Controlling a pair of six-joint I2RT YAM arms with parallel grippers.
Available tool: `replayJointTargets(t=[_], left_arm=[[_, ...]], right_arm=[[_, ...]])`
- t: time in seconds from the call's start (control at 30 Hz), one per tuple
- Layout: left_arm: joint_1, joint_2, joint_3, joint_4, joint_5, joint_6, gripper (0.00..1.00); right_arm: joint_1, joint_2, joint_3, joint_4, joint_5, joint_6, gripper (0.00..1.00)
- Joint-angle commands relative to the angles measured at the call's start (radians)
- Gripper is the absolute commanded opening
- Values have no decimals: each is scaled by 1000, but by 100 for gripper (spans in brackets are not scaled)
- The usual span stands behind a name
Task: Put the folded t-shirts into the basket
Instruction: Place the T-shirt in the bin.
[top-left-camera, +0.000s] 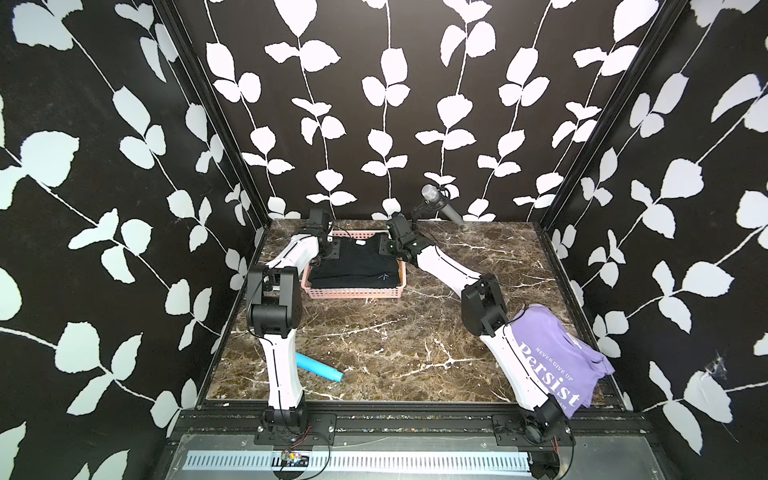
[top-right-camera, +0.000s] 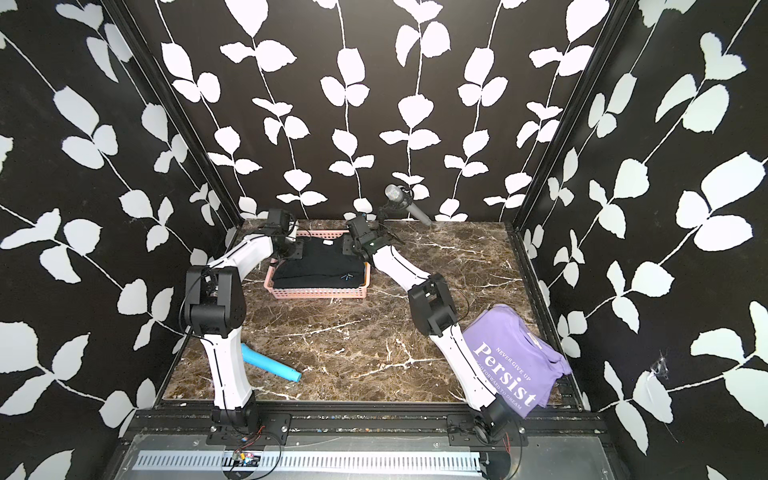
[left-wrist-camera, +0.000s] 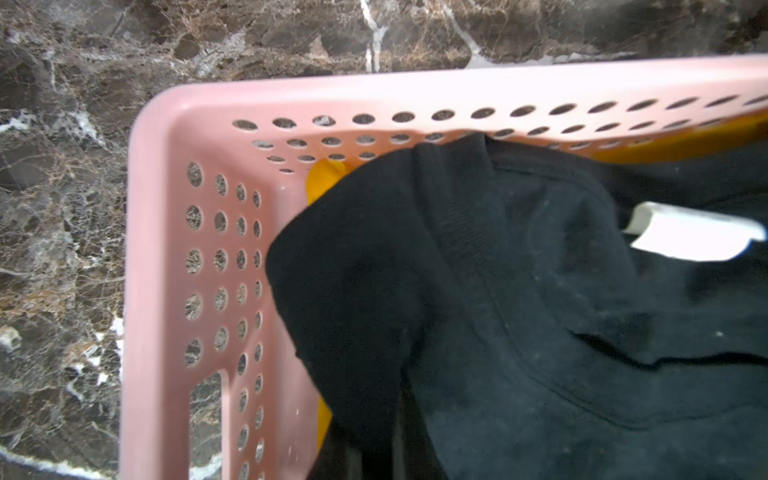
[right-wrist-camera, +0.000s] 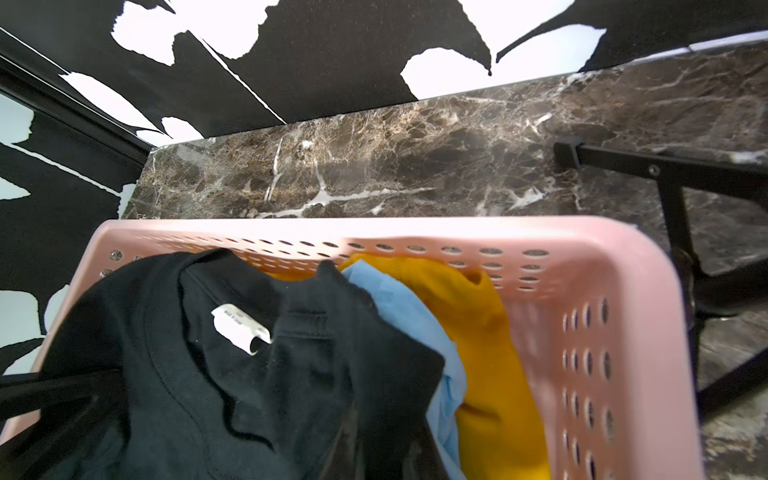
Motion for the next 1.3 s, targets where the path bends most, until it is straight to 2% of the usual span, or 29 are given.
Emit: replayJointTargets(t=[0.0, 0.43, 0.53, 0.63, 0.9, 1.0, 1.1, 1.27], left_arm=[[12, -1, 45, 2, -4, 14, 0], [14, 53, 86, -13, -8, 13, 0], [14, 51, 83, -18, -6, 7, 0], [15, 38, 70, -11, -6, -4, 6], [15, -10, 40, 7, -32, -12, 26], [14, -26, 36, -1, -43, -11, 30], [15, -53, 22, 4, -58, -14, 33], [14, -110, -9, 11, -74, -20, 38]], right_arm=[[-15, 28, 49, 7, 8, -13, 0], [-33, 71, 117, -25, -1, -16, 0], [-41, 69, 124, -29, -10, -19, 4], [-48, 57, 126, -31, -24, -22, 8], [-60, 7, 126, -43, -72, -58, 28], [-65, -17, 124, -55, -91, -85, 34], [-66, -54, 114, -68, -104, -132, 45], [-65, -140, 33, -65, -151, -176, 54]])
